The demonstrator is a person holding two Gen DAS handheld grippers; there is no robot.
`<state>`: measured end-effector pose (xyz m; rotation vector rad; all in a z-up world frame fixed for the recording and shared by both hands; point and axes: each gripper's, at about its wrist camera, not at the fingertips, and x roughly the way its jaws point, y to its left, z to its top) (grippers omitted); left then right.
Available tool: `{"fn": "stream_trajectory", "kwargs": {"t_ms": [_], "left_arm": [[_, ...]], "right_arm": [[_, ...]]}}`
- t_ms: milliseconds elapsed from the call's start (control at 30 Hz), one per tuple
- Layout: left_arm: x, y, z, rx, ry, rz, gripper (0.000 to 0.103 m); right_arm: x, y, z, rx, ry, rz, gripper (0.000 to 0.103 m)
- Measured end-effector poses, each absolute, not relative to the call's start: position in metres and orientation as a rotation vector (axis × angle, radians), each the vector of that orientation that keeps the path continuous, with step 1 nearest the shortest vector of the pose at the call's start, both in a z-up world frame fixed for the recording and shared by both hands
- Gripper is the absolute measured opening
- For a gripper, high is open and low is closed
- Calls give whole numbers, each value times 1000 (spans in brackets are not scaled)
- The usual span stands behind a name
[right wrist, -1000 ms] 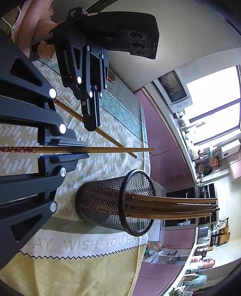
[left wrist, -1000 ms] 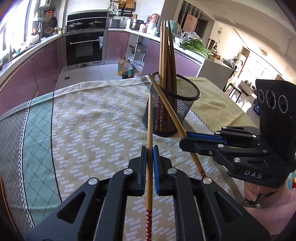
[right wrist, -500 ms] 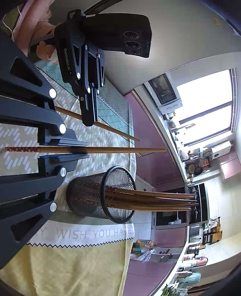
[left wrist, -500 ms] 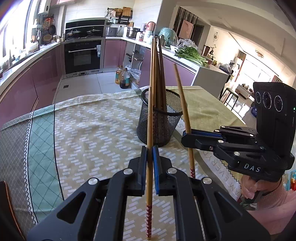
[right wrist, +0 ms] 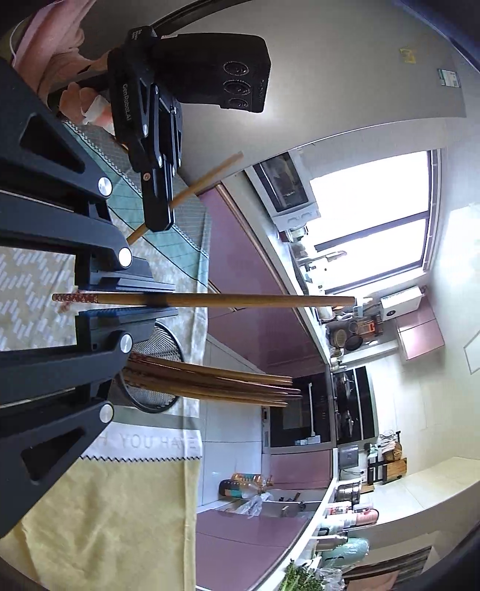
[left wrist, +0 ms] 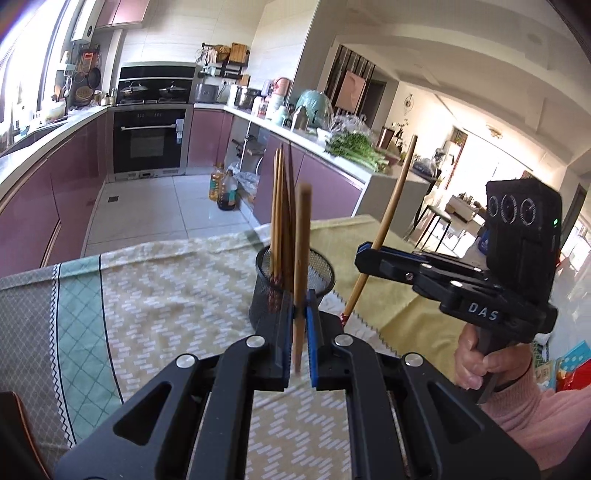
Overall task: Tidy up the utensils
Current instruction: 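Lower both held chopsticks into the black mesh cup and open both tools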
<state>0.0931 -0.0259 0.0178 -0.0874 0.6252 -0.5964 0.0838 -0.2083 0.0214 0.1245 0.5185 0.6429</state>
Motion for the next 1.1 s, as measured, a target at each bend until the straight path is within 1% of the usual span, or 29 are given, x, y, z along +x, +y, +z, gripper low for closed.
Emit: {"fn": "stream_trajectory", "kwargs": {"t_ms": [367,700,833,1100], "left_arm": [[107,-36,71,-78,495,-620,7],[124,-50,105,-71,414,-611,7],[135,-60,96,-45,443,-587,7],[158,-78,44,20,612,-578,7]], "right_arm": [[98,-222,65,115,391,609,6],[129,-222,63,116,382,553,6],[142,-218,48,109,430,545,6],[165,-204,5,79,593,542,6]]}}
